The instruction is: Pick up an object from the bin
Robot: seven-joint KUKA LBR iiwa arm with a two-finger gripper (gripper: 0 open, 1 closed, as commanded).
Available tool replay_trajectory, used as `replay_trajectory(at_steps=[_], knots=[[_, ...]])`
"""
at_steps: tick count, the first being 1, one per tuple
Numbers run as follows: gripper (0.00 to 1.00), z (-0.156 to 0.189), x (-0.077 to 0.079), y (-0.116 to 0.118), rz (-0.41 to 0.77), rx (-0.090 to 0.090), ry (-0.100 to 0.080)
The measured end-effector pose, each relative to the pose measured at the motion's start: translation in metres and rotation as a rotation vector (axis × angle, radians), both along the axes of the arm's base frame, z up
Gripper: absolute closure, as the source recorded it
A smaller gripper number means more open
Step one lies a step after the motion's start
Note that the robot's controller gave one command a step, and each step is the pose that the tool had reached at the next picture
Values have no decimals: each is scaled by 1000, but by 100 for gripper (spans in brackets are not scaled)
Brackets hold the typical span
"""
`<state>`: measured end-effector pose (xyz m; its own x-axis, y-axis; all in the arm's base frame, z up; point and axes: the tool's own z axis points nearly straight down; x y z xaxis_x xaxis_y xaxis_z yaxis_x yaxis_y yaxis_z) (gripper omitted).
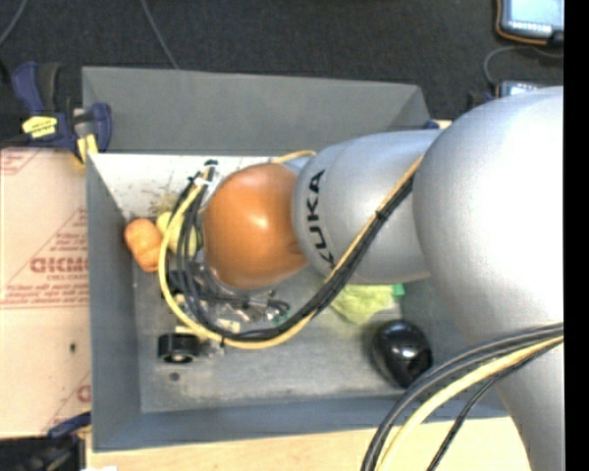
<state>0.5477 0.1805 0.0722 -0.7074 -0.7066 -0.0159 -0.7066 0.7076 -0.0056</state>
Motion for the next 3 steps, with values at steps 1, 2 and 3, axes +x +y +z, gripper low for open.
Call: replay_trajectory(at_steps=[1,2,3], knots=[[100,0,1,-1,-9,2,1],[100,0,4,-1,-14,5,-3],[100,0,1,-3,-15,5,-5]])
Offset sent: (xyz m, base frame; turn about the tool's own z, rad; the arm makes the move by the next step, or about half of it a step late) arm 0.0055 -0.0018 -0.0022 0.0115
